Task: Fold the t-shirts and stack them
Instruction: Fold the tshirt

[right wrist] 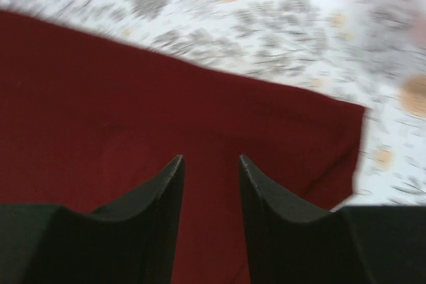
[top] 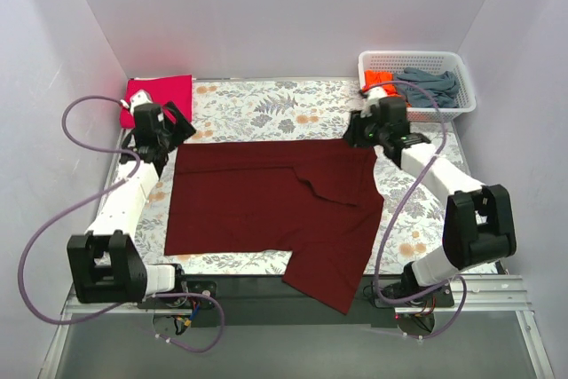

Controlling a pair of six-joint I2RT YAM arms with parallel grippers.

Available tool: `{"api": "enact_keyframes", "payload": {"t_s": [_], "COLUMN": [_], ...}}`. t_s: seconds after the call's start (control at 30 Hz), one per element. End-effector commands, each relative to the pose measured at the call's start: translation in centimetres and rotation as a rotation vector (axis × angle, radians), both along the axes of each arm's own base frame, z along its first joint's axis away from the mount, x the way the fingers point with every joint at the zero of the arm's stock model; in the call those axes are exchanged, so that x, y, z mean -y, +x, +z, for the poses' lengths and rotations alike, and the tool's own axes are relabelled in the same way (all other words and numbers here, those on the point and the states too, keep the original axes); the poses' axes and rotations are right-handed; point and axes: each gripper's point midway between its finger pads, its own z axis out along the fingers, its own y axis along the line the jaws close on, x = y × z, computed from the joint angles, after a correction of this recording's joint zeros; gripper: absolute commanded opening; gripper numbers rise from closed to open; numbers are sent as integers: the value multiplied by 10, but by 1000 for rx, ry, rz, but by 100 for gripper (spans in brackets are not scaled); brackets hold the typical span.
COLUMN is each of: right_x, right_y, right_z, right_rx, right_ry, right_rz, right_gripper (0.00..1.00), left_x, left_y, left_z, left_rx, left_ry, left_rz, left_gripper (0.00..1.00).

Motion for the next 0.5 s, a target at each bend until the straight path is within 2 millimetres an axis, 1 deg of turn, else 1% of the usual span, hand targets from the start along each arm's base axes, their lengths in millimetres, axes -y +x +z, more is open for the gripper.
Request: {"api": "enact_keyframes", "payload": {"t_s": [0.0, 0.03, 0.07, 0.1, 0.13, 0.17, 0.2, 0.23, 0.27, 0.3, 0.33, 0.37, 0.4, 0.47], "right_x": [-30, -53, -64, -83, -93, -100, -113, -119, -124, -126, -129, -131, -132, -134], "right_y": [-42, -56, -63, -78, -85, -91, -101, -105, -109, -112, -112, -113, -114, -112], "right_z": [-19, -16, -15, -17, -18, -21, -30, -34, -39, -53, -56, -60, -69, -74], "right_rx": [-20, 10, 22, 31, 35, 33, 13, 3, -9, -35, -41, -52, -74, -86], "right_ry": [-179, -213, -227, -245, -253, -261, -271, -275, -281, -319, -331, -343, -361, -377], "right_rz": [138, 210, 249, 306, 330, 351, 391, 408, 424, 430, 442, 452, 462, 477], "right_gripper": [45, 45, 45, 44, 43, 42, 41, 40, 37, 35, 32, 31, 31, 30], "left_x": [6, 8, 9, 10, 13, 14, 15, 16, 15, 14, 14, 15, 16, 19], "left_y": [-48, -54, -64, -70, -79, -84, -88, -95, -97, -99, -102, -101, -100, -97], "left_z": [-34, -35, -33, -35, -45, -41, -44, -53, -51, -54, -60, -61, -62, -62], "left_rx": [-117, -118, -112, -114, -132, -114, -113, -129, -117, -120, -130, -128, -128, -135], "left_ry": [64, 74, 80, 83, 87, 90, 92, 94, 99, 103, 106, 109, 106, 99], "left_rz": [0, -6, -12, -16, -27, -31, -35, -41, -35, -32, -31, -34, -40, -56], "left_gripper": [77, 77, 77, 77, 77, 77, 77, 77, 77, 77, 77, 77, 77, 77]}}
